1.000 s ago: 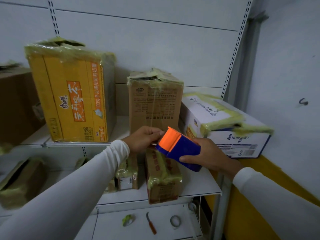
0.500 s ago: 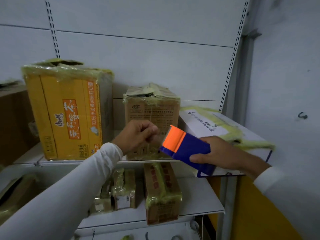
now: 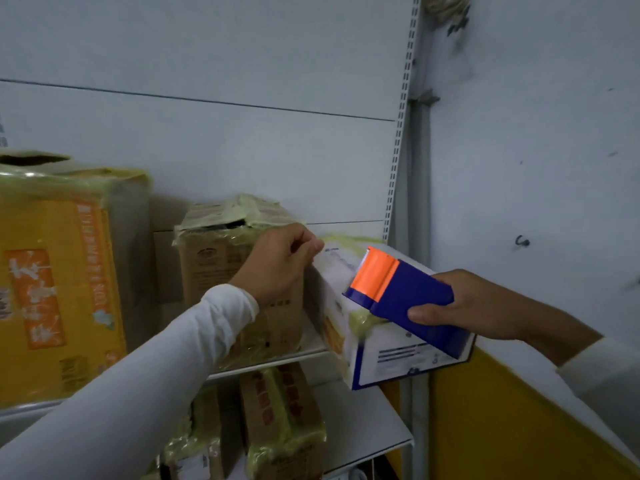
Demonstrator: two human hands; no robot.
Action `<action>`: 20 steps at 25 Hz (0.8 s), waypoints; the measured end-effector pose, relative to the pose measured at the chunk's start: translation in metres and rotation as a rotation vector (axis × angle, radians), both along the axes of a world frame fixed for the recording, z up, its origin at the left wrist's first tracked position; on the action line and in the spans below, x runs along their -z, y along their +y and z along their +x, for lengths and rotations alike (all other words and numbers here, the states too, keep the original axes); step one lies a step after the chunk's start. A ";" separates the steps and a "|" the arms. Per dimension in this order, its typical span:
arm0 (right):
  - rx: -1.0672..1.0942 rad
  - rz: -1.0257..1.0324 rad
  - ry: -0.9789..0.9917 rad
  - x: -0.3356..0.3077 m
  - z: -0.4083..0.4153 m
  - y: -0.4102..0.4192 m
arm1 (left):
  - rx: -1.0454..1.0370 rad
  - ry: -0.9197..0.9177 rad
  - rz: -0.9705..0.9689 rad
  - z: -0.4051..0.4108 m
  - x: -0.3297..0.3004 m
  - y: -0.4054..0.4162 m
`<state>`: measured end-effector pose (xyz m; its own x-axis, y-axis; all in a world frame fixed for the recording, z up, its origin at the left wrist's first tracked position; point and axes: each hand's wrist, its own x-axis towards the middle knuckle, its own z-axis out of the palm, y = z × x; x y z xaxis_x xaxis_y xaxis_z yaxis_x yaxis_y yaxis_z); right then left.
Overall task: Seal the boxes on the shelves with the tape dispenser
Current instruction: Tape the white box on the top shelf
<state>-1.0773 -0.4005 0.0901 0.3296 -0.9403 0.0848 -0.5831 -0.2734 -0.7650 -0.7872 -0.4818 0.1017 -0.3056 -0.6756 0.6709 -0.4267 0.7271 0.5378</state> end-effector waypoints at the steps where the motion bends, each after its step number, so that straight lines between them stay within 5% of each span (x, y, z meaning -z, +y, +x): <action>1: 0.014 -0.011 0.003 -0.004 -0.010 0.000 | 0.016 0.011 0.014 -0.015 -0.003 -0.005; 10: 0.052 -0.039 0.049 -0.029 -0.091 -0.051 | -0.055 0.105 0.204 -0.119 -0.010 -0.077; 20: 0.063 0.068 0.047 -0.016 -0.150 -0.085 | -0.144 0.032 0.295 -0.146 -0.017 -0.158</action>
